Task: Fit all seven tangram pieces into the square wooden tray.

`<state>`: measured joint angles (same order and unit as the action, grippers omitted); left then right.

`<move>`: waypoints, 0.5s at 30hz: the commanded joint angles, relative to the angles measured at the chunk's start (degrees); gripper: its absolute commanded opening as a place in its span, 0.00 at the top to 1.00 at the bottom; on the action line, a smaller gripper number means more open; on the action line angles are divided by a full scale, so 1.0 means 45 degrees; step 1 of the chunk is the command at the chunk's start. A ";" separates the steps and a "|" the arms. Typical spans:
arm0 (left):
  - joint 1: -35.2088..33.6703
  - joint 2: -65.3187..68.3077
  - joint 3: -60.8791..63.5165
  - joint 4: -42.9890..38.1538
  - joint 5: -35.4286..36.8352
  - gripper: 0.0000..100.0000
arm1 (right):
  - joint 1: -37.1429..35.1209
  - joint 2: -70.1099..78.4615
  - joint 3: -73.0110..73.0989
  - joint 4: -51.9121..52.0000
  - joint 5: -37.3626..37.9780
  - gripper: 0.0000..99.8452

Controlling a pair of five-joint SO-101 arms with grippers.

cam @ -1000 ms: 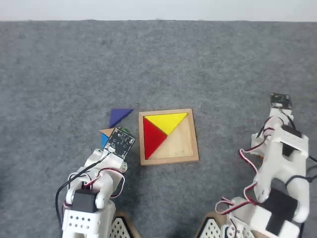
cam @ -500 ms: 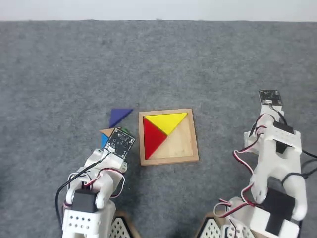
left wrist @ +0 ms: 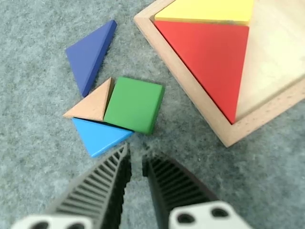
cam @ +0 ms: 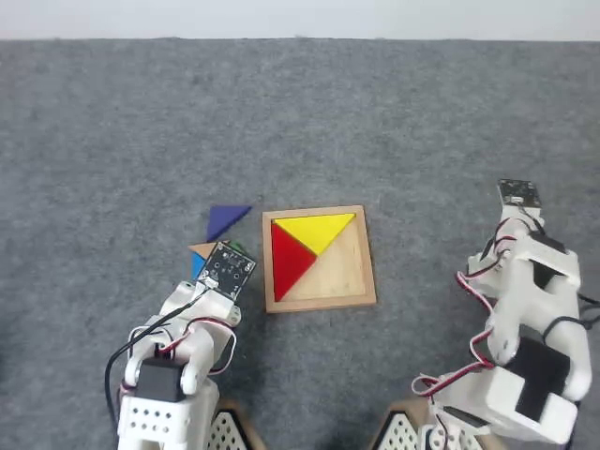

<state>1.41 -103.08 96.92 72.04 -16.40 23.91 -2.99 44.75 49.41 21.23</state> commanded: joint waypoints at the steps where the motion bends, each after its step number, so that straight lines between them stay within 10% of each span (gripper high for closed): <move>1: -0.0020 -0.0059 -0.0107 0.0059 0.0039 0.96 | 0.0537 0.0166 -0.0352 -0.0010 0.0254 0.76; 15: -0.0020 -0.0059 -0.0107 0.0059 0.0039 0.96 | 0.0479 -0.0166 -0.0996 0.0010 -0.0586 0.91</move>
<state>1.41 -103.08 96.92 72.04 -16.40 26.02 -2.64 42.29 48.97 19.30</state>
